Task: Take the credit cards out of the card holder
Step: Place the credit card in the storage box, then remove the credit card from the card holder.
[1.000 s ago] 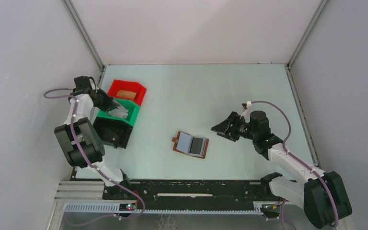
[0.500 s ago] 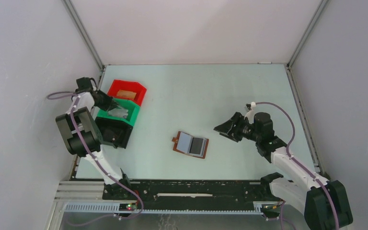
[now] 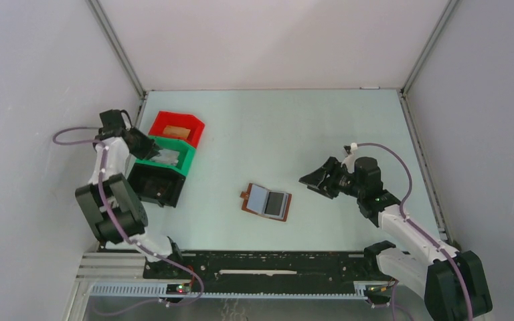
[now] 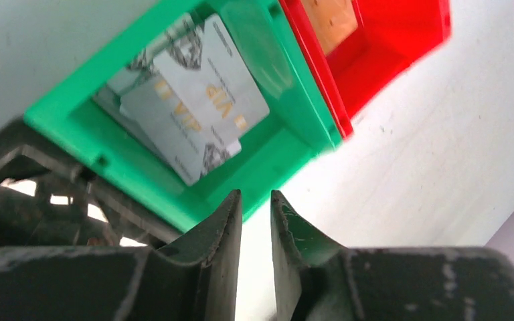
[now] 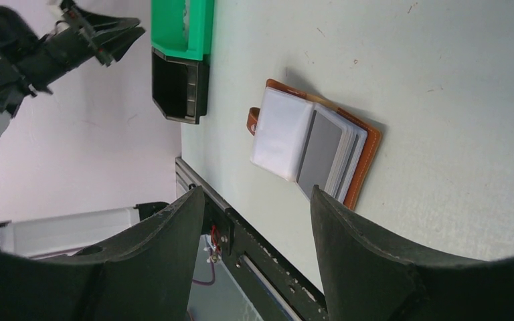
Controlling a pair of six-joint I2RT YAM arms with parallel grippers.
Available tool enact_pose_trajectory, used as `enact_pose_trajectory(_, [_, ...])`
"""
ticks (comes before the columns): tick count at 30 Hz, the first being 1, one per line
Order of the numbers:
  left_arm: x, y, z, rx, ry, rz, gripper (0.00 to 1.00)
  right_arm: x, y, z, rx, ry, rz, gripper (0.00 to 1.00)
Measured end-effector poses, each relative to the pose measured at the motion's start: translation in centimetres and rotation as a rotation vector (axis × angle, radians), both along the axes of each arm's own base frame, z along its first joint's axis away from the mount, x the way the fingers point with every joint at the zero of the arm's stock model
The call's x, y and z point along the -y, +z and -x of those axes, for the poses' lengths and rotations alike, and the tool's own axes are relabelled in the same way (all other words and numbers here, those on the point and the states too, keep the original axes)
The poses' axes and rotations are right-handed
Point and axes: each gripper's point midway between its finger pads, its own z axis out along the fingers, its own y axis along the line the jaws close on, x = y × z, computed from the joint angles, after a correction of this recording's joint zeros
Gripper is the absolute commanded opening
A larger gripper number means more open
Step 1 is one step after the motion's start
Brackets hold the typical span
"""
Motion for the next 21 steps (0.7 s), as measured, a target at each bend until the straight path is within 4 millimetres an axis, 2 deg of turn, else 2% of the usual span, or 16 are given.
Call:
enact_pose_trajectory(5, [2.7, 4.7, 3.0, 0.099, -0.074, -0.060, 0.33, -0.5, -0.3, 0.3, -0.007, 0.010, 0.010, 0.67])
enact_pose_trajectory(8, [8.0, 7.5, 3.9, 0.188, -0.230, -0.084, 0.35, -1.5, -1.3, 0.8, -0.030, 0.028, 0.034, 0.60])
enact_pose_trajectory(10, [13.0, 8.3, 4.9, 0.227, -0.382, -0.069, 0.36, -2.6, -2.6, 1.5, -0.070, 0.047, 0.068, 0.54])
enact_pose_trajectory(12, [18.2, 8.0, 6.6, 0.236, -0.540, -0.025, 0.36, -3.7, -3.9, 2.2, -0.120, 0.067, 0.110, 0.49])
enact_pose_trajectory(15, [24.0, 6.6, 9.4, 0.206, -0.713, 0.056, 0.36, -5.1, -5.3, 2.7, -0.173, 0.076, 0.154, 0.40])
enact_pose_trajectory(18, [29.2, 5.4, 12.0, 0.168, -0.860, 0.144, 0.35, -6.1, -6.6, 2.9, -0.213, 0.074, 0.184, 0.34])
enact_pose_trajectory(21, [33.3, 3.8, 14.1, 0.125, -0.969, 0.217, 0.35, -6.8, -7.8, 2.7, -0.250, 0.068, 0.216, 0.29])
